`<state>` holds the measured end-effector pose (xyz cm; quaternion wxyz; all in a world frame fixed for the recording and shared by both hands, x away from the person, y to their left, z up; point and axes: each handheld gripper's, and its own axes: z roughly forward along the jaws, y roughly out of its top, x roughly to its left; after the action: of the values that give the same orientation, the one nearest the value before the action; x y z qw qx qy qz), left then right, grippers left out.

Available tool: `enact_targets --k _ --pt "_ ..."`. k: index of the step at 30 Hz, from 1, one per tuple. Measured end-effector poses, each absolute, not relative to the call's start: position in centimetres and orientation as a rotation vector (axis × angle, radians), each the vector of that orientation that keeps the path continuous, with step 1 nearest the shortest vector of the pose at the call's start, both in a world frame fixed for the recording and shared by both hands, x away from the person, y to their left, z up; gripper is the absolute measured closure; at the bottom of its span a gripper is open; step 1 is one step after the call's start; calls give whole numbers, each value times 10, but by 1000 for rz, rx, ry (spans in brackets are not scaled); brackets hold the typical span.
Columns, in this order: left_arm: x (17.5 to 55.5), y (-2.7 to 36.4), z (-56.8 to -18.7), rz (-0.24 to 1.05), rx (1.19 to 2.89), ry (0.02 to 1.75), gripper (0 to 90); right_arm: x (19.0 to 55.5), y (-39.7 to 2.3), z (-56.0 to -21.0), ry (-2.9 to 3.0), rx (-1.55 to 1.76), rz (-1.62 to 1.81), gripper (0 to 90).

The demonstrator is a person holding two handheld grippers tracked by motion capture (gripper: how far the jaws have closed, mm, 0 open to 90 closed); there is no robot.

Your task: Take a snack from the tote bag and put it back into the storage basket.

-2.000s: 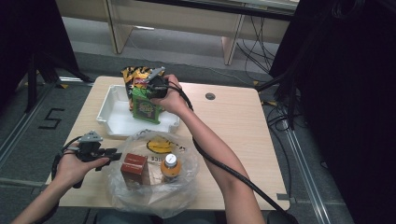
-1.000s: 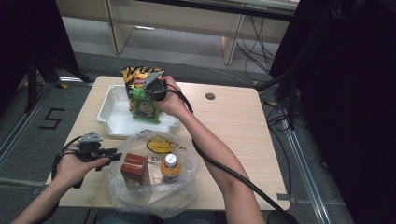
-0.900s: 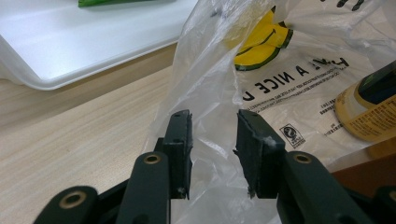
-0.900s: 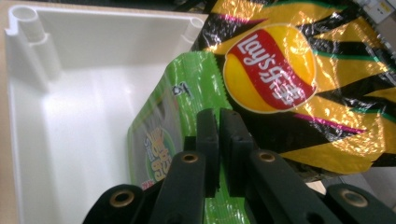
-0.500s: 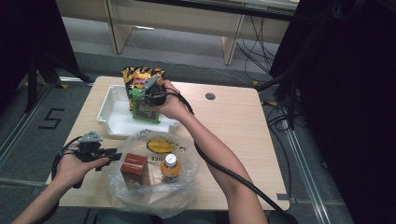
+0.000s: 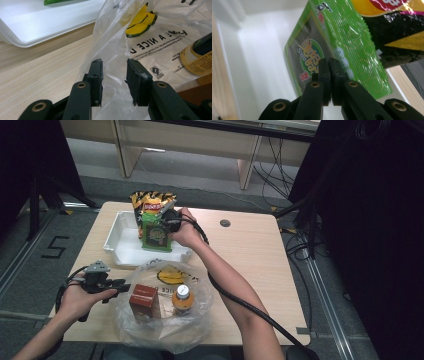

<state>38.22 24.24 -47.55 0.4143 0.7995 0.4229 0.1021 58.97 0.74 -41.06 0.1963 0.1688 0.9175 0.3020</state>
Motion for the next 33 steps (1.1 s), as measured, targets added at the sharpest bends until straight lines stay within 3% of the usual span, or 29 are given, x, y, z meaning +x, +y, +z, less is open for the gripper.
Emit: enact_targets --k 33 --pt "380 241 -473 263 1942 1072 637 586 7 -409 2592 568 919 840"
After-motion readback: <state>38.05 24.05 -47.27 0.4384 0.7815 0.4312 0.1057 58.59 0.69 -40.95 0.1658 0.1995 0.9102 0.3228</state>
